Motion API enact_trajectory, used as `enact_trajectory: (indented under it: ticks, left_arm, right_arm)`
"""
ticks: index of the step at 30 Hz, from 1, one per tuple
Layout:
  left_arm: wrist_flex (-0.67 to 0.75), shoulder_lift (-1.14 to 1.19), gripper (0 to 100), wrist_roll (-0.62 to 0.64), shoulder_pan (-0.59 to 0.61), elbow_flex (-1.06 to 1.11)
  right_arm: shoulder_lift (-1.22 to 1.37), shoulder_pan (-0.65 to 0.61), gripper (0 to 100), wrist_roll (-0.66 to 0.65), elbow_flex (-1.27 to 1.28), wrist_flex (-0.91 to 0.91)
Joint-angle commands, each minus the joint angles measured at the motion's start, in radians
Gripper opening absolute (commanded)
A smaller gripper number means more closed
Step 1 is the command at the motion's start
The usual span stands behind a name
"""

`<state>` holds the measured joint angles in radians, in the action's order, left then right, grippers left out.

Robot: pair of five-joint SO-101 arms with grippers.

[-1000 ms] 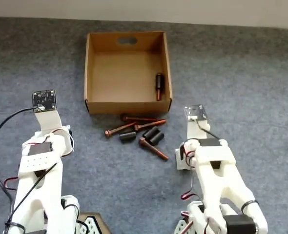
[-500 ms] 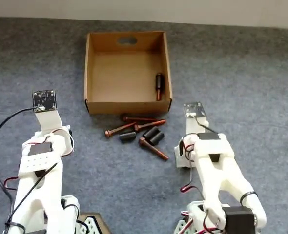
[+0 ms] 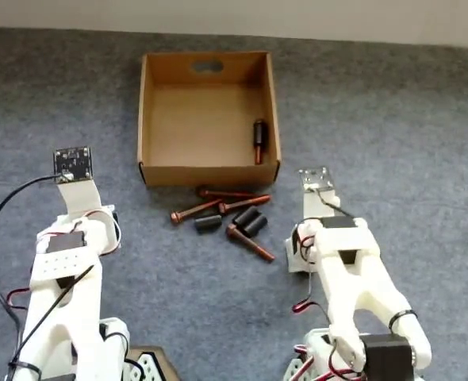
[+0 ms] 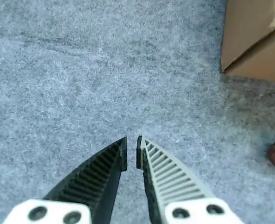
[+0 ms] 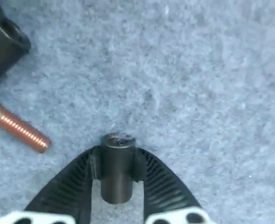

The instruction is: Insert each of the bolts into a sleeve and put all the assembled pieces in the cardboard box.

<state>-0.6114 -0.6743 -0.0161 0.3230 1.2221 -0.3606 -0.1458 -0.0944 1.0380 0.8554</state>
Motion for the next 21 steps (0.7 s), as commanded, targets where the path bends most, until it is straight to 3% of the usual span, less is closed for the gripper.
enact_trajectory:
  ticks: [1,8,15,19,21]
  left_arm:
    - [-0.098,0.001,7,-0.063,-0.024,-0.074]
    - [-0.396,0.045,7,-0.103,-0.234,-0.257]
    - [-0.365,0.15,7,-0.087,-0.375,-0.282]
    - [-0.285,0.177,7,0.129,-0.375,-0.278]
    - [-0.278,0.199,13,0.212,-0.381,-0.278]
  right_arm:
    - [-0.226,0.045,0.6,-0.011,0.016,0.018]
    - [-0.627,0.01,0.6,-0.017,0.142,0.025]
    - [-0.656,-0.005,0.6,0.014,0.219,0.002]
    - [-0.662,-0.005,0.6,0.023,0.295,-0.061]
    - [-0.662,-0.005,0.6,0.023,0.309,-0.067]
